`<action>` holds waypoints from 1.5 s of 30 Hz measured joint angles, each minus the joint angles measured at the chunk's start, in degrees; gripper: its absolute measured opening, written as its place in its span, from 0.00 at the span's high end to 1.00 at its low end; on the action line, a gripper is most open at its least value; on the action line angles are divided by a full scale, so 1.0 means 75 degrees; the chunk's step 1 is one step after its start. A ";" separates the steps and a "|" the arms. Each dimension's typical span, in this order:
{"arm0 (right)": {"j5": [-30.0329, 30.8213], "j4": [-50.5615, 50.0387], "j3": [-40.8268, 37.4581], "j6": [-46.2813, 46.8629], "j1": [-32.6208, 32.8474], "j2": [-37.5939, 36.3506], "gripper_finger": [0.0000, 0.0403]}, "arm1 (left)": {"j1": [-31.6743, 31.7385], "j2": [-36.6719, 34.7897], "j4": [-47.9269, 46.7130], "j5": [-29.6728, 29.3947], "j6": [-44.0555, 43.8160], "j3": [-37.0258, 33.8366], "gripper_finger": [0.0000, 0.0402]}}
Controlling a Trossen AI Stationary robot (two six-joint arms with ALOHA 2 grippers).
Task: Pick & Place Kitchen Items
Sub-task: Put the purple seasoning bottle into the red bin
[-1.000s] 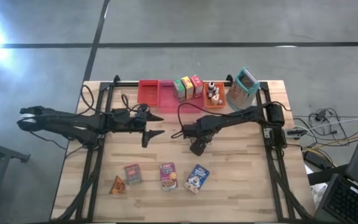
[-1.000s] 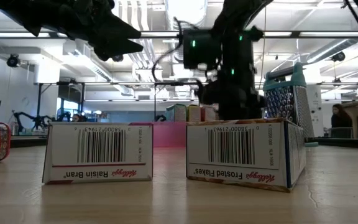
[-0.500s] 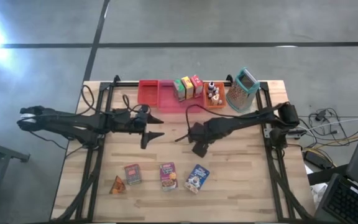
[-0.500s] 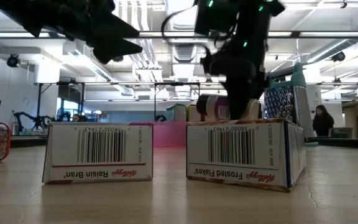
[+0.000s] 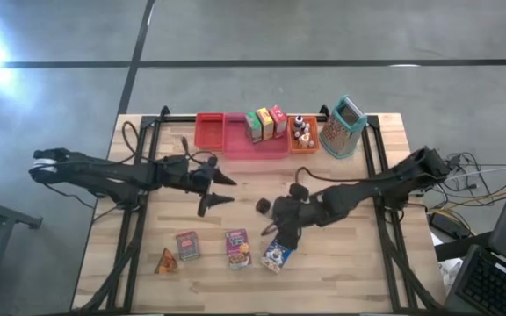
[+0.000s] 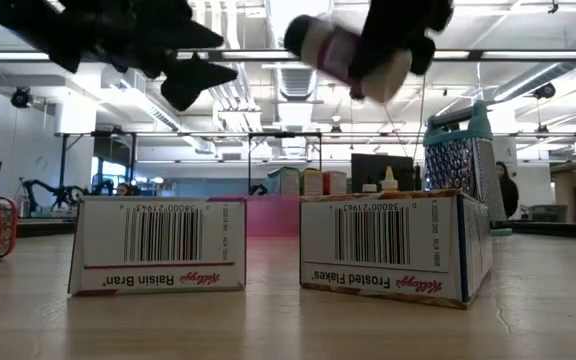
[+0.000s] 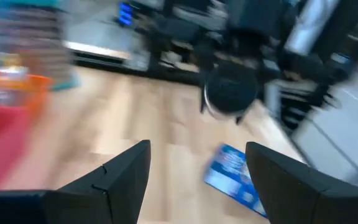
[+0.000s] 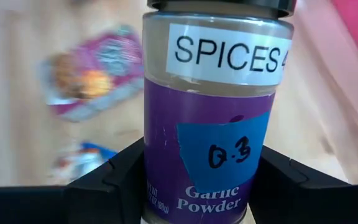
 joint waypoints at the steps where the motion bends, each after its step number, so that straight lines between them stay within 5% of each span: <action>1: -0.0098 0.0122 0.0000 -0.0076 0.0104 -0.0067 0.48 | 0.0000 0.0102 -0.0217 0.0284 0.0067 0.0145 0.33; 11: -0.0767 0.0689 0.0003 -0.0484 0.0315 -0.0317 0.50 | -0.0040 0.1602 -0.3481 0.1442 0.1488 0.3005 0.33; 20: -0.0953 0.0347 0.0003 -0.0575 0.0297 -0.0317 0.48 | -0.0294 0.2792 -0.5182 0.1492 0.2538 0.4885 0.33; 45: -0.0887 0.0156 0.0009 -0.0615 -0.0188 -0.0402 0.50 | -0.0407 0.3347 -0.4987 0.1521 0.2719 0.5428 0.13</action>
